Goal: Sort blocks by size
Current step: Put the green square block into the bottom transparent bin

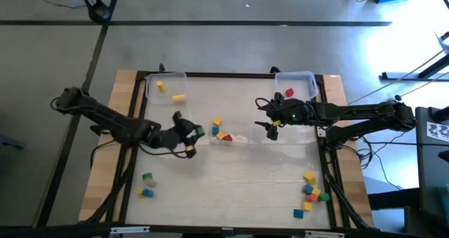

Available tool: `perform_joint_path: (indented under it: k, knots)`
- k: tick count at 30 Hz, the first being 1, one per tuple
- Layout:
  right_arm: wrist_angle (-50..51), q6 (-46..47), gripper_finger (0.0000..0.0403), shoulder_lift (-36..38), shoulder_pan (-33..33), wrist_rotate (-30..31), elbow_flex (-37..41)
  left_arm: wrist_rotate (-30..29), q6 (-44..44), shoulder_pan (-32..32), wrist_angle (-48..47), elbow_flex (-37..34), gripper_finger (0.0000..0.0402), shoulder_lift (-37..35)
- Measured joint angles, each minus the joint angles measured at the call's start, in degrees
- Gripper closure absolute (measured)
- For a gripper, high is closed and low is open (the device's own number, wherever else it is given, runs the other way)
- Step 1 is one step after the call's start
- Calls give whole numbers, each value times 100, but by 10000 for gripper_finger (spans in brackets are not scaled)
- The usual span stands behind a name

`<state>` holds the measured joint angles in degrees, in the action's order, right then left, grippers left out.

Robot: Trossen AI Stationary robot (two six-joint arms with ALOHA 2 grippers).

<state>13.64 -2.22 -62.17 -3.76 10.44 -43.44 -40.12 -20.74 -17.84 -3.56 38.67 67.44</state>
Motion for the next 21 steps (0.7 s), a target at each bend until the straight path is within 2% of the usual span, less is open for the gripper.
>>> perform_joint_path:
  k: [3,6,10,16,21]
  knots:
    - [-18,0,123,0,2,42,0,494,510,468,1372,-427,270,154]
    - [-24,52,123,0,0,43,0,587,694,816,2364,-723,270,434]
    - [-25,80,123,0,2,43,0,784,945,1205,3027,-786,270,971]
    - [-25,374,123,0,0,43,0,1475,1452,1615,4487,-786,270,1978]
    - [-25,387,123,0,2,28,0,1563,1361,1719,4794,-782,270,2373]
